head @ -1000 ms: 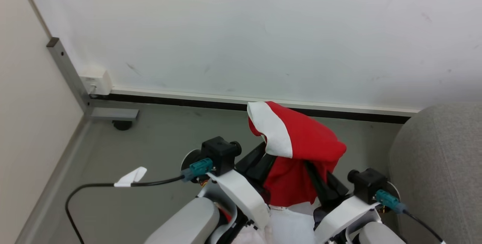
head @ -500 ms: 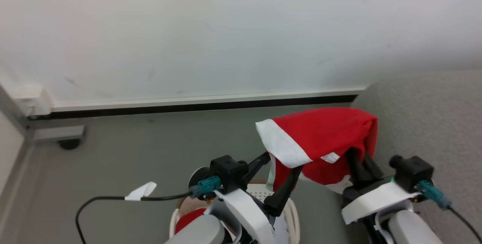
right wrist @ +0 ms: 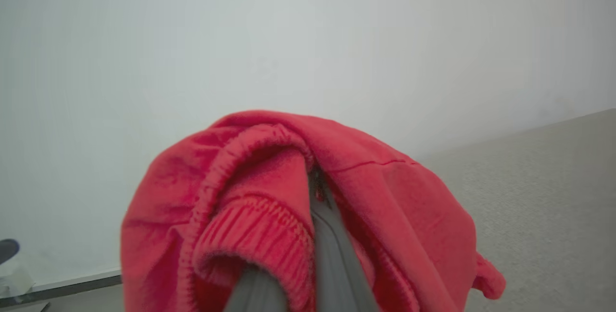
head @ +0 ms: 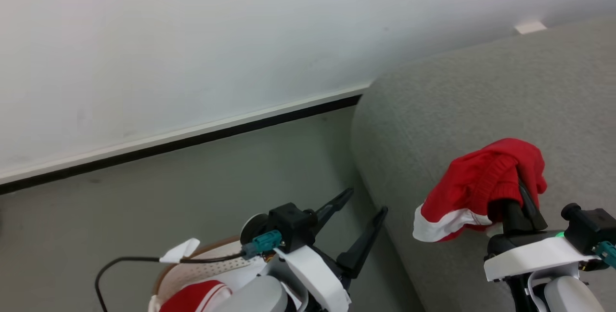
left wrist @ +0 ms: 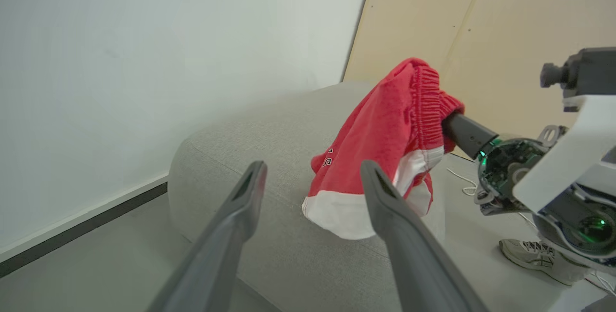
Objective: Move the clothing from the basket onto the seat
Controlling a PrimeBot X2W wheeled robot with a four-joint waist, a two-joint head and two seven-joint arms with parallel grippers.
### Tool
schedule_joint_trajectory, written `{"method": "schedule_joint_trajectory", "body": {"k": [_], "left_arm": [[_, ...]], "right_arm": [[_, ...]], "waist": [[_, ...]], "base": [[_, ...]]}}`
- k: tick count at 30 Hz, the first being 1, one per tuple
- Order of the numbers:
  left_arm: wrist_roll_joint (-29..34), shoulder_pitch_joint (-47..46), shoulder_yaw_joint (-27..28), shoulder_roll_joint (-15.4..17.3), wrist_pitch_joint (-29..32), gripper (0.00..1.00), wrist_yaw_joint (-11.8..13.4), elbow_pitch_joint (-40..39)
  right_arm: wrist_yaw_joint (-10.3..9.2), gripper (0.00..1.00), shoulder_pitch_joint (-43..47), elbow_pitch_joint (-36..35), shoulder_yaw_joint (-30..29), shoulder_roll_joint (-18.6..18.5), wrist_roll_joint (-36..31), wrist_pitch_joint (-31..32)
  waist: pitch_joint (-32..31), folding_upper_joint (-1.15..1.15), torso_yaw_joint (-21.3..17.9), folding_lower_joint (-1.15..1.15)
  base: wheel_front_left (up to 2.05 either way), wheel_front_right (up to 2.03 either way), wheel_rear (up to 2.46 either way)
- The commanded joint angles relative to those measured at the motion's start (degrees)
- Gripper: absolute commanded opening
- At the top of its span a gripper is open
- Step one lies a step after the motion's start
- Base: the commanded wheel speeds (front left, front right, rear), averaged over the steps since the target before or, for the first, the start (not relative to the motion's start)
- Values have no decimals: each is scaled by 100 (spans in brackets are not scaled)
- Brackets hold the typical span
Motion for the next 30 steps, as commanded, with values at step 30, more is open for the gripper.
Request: {"method": "schedule_joint_trajectory", "body": {"k": [30], "left_arm": [[584, -414, 64, 93, -135, 100, -113, 120]], "right_arm": [[-12, 0, -911, 134, -29, -726, 128, 3]], "waist": [[984, 0, -183, 0]], "base": [[0, 0, 0]]}}
